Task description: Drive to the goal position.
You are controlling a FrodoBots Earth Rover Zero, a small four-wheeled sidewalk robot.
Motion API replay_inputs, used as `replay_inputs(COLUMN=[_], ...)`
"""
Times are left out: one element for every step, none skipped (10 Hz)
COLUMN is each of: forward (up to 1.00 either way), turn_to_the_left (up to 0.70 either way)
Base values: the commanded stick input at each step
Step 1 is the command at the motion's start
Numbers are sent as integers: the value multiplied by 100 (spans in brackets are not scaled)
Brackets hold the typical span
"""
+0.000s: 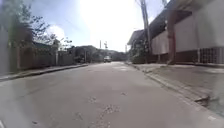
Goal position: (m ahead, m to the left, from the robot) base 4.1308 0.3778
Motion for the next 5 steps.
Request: replay_inputs(forward=[70, 70, 70, 70, 70], turn_to_the_left=[0, 0, 0, 0, 0])
